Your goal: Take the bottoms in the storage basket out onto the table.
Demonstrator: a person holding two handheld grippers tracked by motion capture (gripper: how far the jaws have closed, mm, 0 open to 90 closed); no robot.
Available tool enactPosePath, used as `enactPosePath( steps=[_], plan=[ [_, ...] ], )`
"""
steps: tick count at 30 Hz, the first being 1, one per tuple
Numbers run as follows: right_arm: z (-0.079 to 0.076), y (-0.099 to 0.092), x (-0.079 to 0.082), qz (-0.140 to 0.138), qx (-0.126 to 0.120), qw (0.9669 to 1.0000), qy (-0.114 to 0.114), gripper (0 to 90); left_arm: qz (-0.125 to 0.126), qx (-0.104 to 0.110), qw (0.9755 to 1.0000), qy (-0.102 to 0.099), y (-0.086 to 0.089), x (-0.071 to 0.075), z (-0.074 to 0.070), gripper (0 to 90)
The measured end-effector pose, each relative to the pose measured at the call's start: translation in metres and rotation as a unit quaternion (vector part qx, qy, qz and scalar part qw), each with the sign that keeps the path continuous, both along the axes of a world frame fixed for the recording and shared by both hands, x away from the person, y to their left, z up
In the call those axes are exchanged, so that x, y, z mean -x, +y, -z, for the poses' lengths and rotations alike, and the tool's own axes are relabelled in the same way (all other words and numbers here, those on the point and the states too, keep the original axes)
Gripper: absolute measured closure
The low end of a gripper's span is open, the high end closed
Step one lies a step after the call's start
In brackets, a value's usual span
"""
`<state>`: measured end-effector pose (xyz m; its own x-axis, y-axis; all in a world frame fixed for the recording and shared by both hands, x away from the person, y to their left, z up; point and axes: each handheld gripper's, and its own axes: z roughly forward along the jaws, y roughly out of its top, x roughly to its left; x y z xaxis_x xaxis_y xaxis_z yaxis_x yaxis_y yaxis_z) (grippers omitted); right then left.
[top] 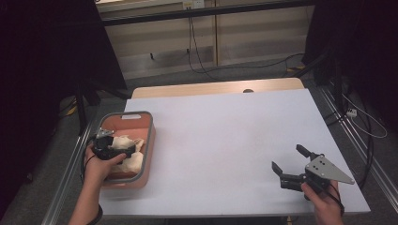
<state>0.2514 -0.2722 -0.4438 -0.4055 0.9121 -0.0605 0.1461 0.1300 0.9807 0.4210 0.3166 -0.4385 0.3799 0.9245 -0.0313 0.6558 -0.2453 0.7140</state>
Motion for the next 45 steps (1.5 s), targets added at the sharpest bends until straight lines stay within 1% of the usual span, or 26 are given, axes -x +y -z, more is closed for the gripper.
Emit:
enactPosePath(
  steps=[3, 4, 6, 7, 11, 13, 14, 15, 16, 19, 20, 25, 27, 28, 32, 33, 34, 35, 36, 39, 40, 41, 42, 43, 44, 45],
  plan=[
    [0.0, 0.002, 0.0, -0.003, 0.002, 1.0, 0.0, 1.5, -0.006, -0.008, 0.9998, 0.016, -0.003, -0.003, 0.004, 0.0],
    [0.0, 0.002, 0.0, -0.004, 0.002, 1.0, 0.0, 1.5, -0.006, -0.008, 0.9998, 0.016, -0.003, -0.003, 0.004, 0.0],
    [0.0, 0.002, 0.0, -0.004, 0.003, 1.0, 0.0, 1.5, -0.008, -0.01, 0.9995, 0.029, -0.004, -0.004, 0.006, 0.0],
    [0.0, 0.002, 0.0, -0.004, 0.003, 1.0, 0.0, 1.5, -0.008, -0.01, 0.9995, 0.029, -0.004, -0.004, 0.006, 0.1],
    [0.0, 0.002, -0.001, -0.005, 0.003, 1.0, 0.001, 1.5, -0.01, -0.015, 0.9989, 0.043, -0.005, -0.006, 0.006, 0.3],
    [0.0, 0.002, -0.001, -0.007, 0.003, 1.0, 0.002, 1.6, -0.012, -0.022, 0.9984, 0.051, -0.006, -0.007, 0.006, 0.8],
    [0.0, 0.002, -0.001, -0.008, 0.004, 1.0, 0.001, 1.7, -0.015, -0.027, 0.9978, 0.059, -0.008, -0.008, 0.006, 1.0],
    [0.0, 0.002, -0.001, -0.008, 0.004, 1.0, 0.001, 1.7, -0.015, -0.027, 0.9978, 0.059, -0.008, -0.008, 0.006, 1.5],
    [0.0, 0.002, 0.0, -0.006, 0.002, 1.0, 0.002, 1.7, -0.016, -0.032, 0.9969, 0.07, -0.009, -0.009, 0.004, 2.1],
    [0.0, 0.002, 0.0, -0.005, 0.0, 1.0, 0.002, 1.8, -0.017, -0.034, 0.9963, 0.076, -0.009, -0.01, 0.004, 3.0],
    [0.0, 0.002, 0.0, -0.006, 0.0, 1.0, 0.001, 1.8, -0.019, -0.039, 0.9959, 0.08, -0.01, -0.011, 0.003, 3.3],
    [0.0, 0.002, 0.0, -0.008, 0.001, 1.0, 0.001, 1.8, -0.025, -0.042, 0.9951, 0.086, -0.01, -0.012, 0.003, 6.1],
    [0.0, 0.003, -0.001, -0.01, 0.002, 0.9999, 0.002, 1.8, -0.03, -0.043, 0.9946, 0.089, -0.011, -0.013, 0.002, 9.3],
    [0.001, 0.004, -0.001, -0.012, 0.005, 0.9999, 0.003, 1.9, -0.032, -0.049, 0.994, 0.092, -0.012, -0.013, 0.001, 10.6],
    [0.001, 0.004, 0.0, -0.013, 0.003, 0.9999, 0.004, 1.9, -0.039, -0.059, 0.9932, 0.092, -0.014, -0.012, 0.0, 16.3],
    [0.001, 0.003, 0.0, -0.012, 0.001, 0.9999, 0.003, 1.9, -0.035, -0.069, 0.9918, 0.102, -0.014, -0.012, -0.004, 18.6],
    [0.001, 0.003, 0.0, -0.012, 0.001, 0.9999, 0.003, 1.9, -0.035, -0.069, 0.9918, 0.102, -0.014, -0.012, -0.004, 20.2],
    [0.001, 0.002, 0.0, -0.012, 0.002, 0.9999, 0.003, 1.9, -0.038, -0.07, 0.9911, 0.107, -0.015, -0.013, -0.005, 20.2],
    [0.001, 0.002, -0.001, -0.011, 0.0, 0.9999, 0.004, 1.9, -0.037, -0.076, 0.99, 0.113, -0.016, -0.014, -0.007, 23.5],
    [0.001, 0.001, -0.001, -0.011, -0.002, 0.9999, 0.004, 2.0, -0.042, -0.073, 0.9899, 0.114, -0.016, -0.015, -0.008, 25.4],
    [0.001, 0.002, -0.001, -0.013, -0.001, 0.9999, 0.003, 2.0, -0.04, -0.071, 0.9895, 0.119, -0.015, -0.015, -0.009, 26.4],
    [0.001, 0.002, -0.001, -0.013, -0.001, 0.9999, 0.003, 2.0, -0.04, -0.071, 0.9895, 0.119, -0.015, -0.015, -0.009, 27.4],
    [0.001, 0.002, 0.0, -0.013, -0.001, 0.9999, 0.004, 2.0, -0.044, -0.063, 0.9899, 0.119, -0.013, -0.015, -0.011, 28.7],
    [0.001, 0.002, 0.0, -0.013, -0.001, 0.9999, 0.004, 2.0, -0.044, -0.063, 0.9899, 0.119, -0.013, -0.015, -0.011, 29.5],
    [0.001, 0.002, 0.0, -0.012, 0.0, 0.9999, 0.003, 2.0, -0.048, -0.052, 0.9899, 0.123, -0.01, -0.015, -0.013, 30.8],
    [0.001, 0.002, 0.0, -0.012, 0.0, 0.9999, 0.003, 2.0, -0.048, -0.052, 0.9899, 0.123, -0.01, -0.015, -0.013, 31.9]
  ],
)
